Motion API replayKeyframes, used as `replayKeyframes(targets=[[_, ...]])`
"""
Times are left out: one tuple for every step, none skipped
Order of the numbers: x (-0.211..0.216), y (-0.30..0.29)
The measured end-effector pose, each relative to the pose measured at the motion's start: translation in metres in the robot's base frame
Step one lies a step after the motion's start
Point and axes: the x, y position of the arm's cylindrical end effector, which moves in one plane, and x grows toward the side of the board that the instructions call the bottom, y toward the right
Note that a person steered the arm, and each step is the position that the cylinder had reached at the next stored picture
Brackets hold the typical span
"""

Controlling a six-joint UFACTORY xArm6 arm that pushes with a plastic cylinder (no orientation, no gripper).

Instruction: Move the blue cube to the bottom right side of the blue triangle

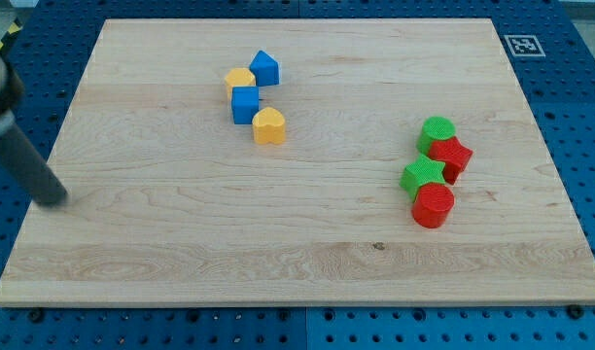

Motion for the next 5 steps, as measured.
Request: replayKeyframes(targets=[[-0.081, 0.004], [-0.056, 0.09], [-0.091, 0.05], [-0.163, -0.003], [-0.164, 0.054]])
